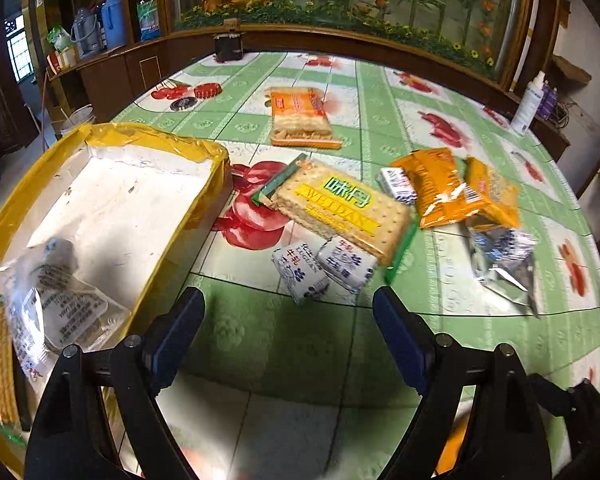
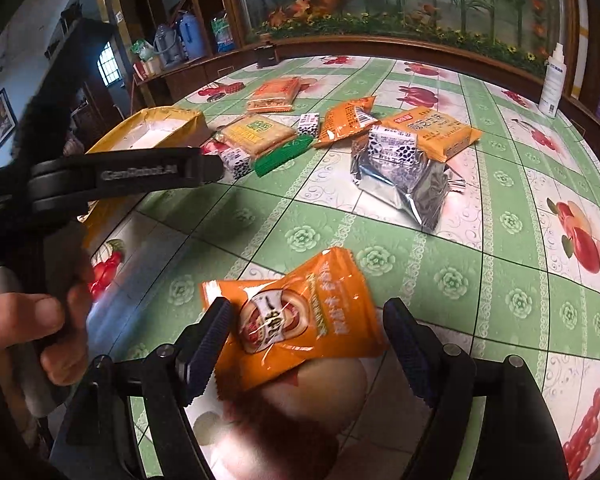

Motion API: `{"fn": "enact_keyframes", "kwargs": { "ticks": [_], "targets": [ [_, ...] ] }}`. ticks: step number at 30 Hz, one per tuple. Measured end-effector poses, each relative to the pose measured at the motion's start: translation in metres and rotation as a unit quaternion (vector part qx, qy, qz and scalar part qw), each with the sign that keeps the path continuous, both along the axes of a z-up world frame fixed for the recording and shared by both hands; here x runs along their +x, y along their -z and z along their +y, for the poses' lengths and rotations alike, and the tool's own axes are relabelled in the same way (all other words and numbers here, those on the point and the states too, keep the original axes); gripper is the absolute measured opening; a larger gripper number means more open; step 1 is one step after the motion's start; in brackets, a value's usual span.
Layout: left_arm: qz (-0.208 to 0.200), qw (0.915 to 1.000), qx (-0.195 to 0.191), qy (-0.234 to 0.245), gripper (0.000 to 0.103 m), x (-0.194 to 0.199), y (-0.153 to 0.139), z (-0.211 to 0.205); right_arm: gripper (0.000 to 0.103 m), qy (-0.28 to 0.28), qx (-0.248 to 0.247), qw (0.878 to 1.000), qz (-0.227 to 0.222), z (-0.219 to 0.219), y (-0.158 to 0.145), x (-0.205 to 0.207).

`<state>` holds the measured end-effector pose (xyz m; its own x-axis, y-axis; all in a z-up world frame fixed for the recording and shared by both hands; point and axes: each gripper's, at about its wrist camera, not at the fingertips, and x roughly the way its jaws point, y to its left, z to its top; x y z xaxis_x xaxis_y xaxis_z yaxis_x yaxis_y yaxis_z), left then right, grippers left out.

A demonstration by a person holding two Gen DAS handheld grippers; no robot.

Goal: Organize snacks
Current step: 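Grasp an orange snack bag with the right tool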

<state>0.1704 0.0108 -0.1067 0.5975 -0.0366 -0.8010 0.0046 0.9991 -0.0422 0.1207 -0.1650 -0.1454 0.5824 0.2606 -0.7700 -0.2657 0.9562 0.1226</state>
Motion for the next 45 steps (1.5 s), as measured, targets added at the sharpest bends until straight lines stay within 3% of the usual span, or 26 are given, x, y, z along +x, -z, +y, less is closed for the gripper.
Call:
{"fn": "enact_keyframes", "kwargs": {
  "ticks": [1,3,6,7,8,12,14,16,22,34,39,42,43,45],
  "targets": [
    [-0.007,0.9997,0.022,-0.004,0.085,0.000,0.001,-0.003,0.079,-0.001,0.002,1.000,0.001,-0.001,0.000,0.001],
    [-0.010,0.9997,0.020,0.005,0.079,0.000,0.000,-0.005,0.080,-0.010,-0.003,1.000,0.000,0.000,0.000,0.004],
    [-0.023,0.9995,0.022,-0.003,0.057,-0.003,-0.004,0.001,0.078,-0.016,-0.018,1.000,-0.002,0.003,0.001,0.005],
    [-0.025,0.9993,0.026,-0.004,0.039,-0.003,-0.005,0.005,0.075,-0.015,-0.022,1.000,-0.003,0.003,0.001,0.005],
    [-0.026,0.9993,0.026,-0.004,0.025,-0.003,-0.006,0.008,0.063,-0.011,-0.030,0.999,-0.007,0.002,0.000,0.004],
    [-0.024,0.9997,-0.003,0.007,0.001,-0.006,-0.009,0.024,0.044,-0.004,-0.020,1.000,-0.006,-0.009,-0.002,0.001],
    [-0.019,0.9990,-0.037,0.019,0.000,-0.013,-0.008,0.028,0.037,0.002,-0.008,1.000,-0.004,-0.017,-0.003,-0.001],
    [-0.029,0.9987,-0.034,0.024,0.000,-0.022,-0.009,0.027,0.034,0.009,0.005,1.000,-0.002,-0.024,-0.005,-0.005],
    [-0.059,0.9940,-0.076,0.053,0.000,-0.047,-0.025,0.031,0.029,0.013,0.032,0.999,0.003,-0.037,-0.008,-0.016],
    [-0.004,0.9966,-0.008,0.081,0.001,-0.001,-0.001,0.008,0.028,0.009,0.046,0.999,0.006,-0.034,-0.008,-0.021],
    [-0.009,0.9943,-0.002,0.106,0.010,0.013,0.001,0.007,0.028,0.009,0.051,0.999,0.009,-0.036,-0.006,-0.019],
    [-0.011,0.9930,-0.007,0.117,0.007,0.016,0.001,0.008,0.028,0.010,0.055,0.998,0.012,-0.036,-0.005,-0.018],
    [-0.010,0.9926,-0.015,0.120,0.000,0.016,0.001,0.010,0.028,0.010,0.056,0.998,0.013,-0.037,-0.005,-0.018],
    [-0.007,0.9911,-0.037,0.127,0.000,0.015,0.001,0.016,0.028,0.010,0.055,0.998,0.012,-0.036,-0.006,-0.019]
  ]
}}
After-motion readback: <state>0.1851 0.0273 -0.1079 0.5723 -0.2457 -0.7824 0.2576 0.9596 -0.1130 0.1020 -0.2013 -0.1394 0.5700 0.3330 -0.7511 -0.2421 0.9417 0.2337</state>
